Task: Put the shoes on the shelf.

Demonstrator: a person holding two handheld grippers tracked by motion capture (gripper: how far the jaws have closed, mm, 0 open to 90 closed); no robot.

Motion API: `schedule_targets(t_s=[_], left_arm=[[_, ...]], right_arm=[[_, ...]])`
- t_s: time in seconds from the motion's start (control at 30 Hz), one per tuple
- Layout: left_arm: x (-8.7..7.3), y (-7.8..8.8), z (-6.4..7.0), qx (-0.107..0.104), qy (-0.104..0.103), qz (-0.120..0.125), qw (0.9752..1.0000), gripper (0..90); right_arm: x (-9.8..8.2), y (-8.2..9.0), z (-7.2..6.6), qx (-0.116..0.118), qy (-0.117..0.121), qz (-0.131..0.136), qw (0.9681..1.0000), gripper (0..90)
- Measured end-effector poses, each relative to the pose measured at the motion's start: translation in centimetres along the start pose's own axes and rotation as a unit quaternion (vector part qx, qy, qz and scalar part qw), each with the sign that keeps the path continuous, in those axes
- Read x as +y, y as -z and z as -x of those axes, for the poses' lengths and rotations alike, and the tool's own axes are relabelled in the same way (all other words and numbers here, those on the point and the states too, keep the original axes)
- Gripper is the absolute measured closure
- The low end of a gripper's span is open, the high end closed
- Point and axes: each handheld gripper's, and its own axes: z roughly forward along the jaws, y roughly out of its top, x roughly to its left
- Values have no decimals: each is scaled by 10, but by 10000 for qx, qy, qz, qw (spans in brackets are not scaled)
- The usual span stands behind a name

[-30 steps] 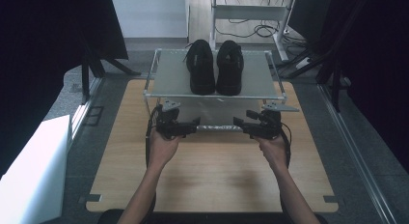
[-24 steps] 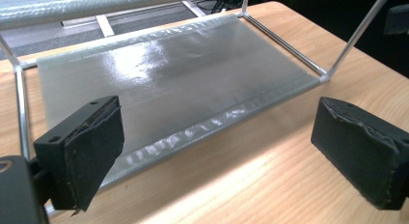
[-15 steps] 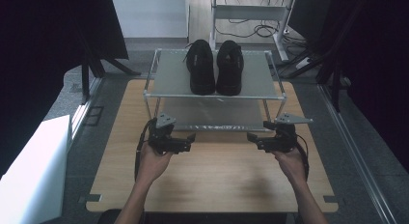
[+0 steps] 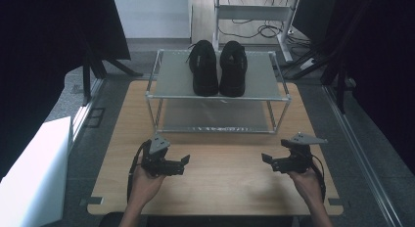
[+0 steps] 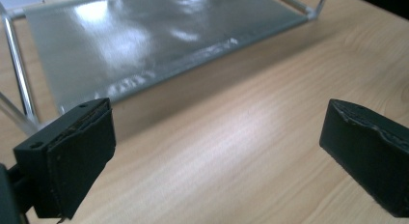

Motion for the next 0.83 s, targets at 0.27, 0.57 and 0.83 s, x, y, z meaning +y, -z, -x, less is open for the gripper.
schedule_targets(t_s=[0.27, 0.57, 0.83], left_arm=[[-33, -9, 3, 52, -14, -122, 9999, 0], [-60, -29, 5, 143, -116, -765, 9969, 0], [-65, -34, 7, 160, -124, -1044, 9943, 0]], right_arm=[[-33, -8, -5, -110, 132, -188, 9997, 0], [-58, -23, -3, -98, 245, -756, 9968, 0], [-66, -36, -13, -61, 575, -1193, 9912, 0]])
